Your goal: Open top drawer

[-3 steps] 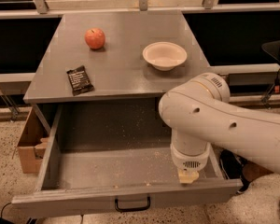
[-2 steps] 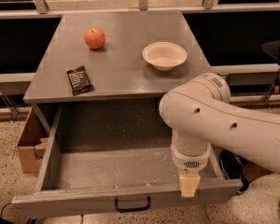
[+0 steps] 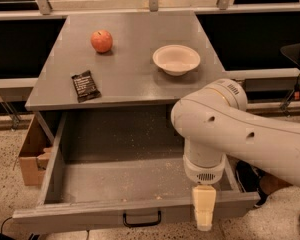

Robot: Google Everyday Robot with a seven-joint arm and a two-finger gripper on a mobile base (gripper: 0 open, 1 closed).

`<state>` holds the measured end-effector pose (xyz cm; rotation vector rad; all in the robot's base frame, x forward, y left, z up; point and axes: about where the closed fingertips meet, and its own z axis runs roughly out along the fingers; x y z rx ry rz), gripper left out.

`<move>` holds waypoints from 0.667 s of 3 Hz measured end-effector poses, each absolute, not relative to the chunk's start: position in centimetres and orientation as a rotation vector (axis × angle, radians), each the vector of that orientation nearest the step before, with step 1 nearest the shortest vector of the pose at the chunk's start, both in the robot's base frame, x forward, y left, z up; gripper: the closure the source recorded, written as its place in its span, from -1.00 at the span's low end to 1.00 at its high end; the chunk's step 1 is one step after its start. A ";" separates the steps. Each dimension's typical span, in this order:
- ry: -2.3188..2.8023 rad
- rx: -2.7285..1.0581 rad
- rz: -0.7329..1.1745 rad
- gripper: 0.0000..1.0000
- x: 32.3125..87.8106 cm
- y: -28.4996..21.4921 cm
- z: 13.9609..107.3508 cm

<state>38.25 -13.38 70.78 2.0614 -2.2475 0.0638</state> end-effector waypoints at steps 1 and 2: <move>-2.278 2.050 -0.006 -0.65 36.4 -13.5 70.4; -2.311 2.017 -0.126 -0.03 33.0 -13.4 69.7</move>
Offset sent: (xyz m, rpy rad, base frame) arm -0.0832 0.0033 -0.0186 0.1704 0.1163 -0.0866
